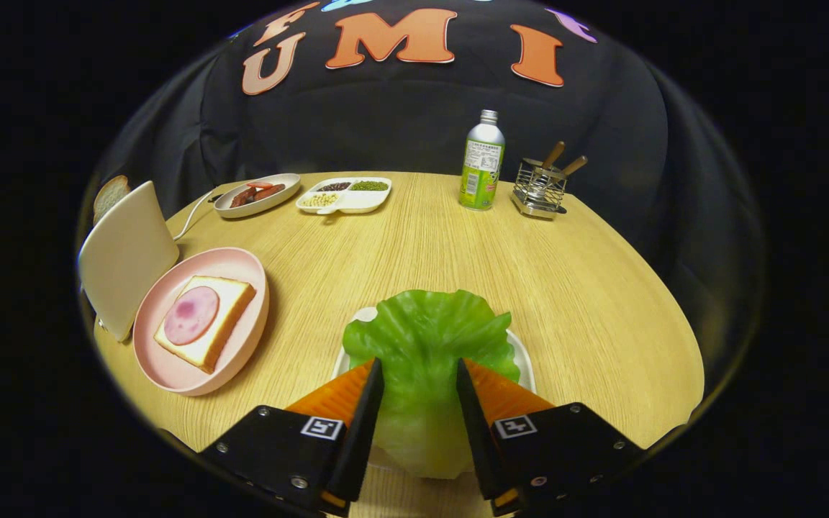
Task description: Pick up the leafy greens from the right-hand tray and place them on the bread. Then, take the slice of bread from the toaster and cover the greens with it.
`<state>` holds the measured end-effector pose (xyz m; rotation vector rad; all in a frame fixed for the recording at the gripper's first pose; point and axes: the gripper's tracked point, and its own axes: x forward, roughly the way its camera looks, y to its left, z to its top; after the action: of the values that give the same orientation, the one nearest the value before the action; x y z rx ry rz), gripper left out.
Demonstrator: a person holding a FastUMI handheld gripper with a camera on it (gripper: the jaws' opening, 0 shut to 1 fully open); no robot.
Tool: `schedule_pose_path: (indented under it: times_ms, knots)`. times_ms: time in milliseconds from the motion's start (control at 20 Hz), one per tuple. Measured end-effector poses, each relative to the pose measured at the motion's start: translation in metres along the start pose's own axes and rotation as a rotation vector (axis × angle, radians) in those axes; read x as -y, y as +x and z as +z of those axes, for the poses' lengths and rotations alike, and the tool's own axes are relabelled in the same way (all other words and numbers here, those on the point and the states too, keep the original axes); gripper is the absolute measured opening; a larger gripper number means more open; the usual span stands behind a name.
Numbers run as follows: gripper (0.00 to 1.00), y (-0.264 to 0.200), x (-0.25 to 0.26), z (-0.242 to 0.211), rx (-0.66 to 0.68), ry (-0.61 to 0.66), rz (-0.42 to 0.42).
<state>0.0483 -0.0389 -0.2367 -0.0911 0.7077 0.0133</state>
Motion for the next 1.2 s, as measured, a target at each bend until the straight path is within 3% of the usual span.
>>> schedule_pose_path:
  times_ms: [300, 400, 550, 750, 1200]
  knots:
    - [0.21, 0.002, 0.000, 0.001, 0.010, 0.017, -0.014]
    - [0.03, 0.002, 0.002, 0.002, 0.015, 0.026, -0.024]
    - [0.01, -0.003, 0.017, 0.009, 0.046, -0.008, -0.103]
    - [0.01, -0.018, 0.021, 0.032, 0.098, 0.044, -0.102]
    - [0.00, -0.056, 0.015, 0.086, 0.223, 0.029, -0.116]
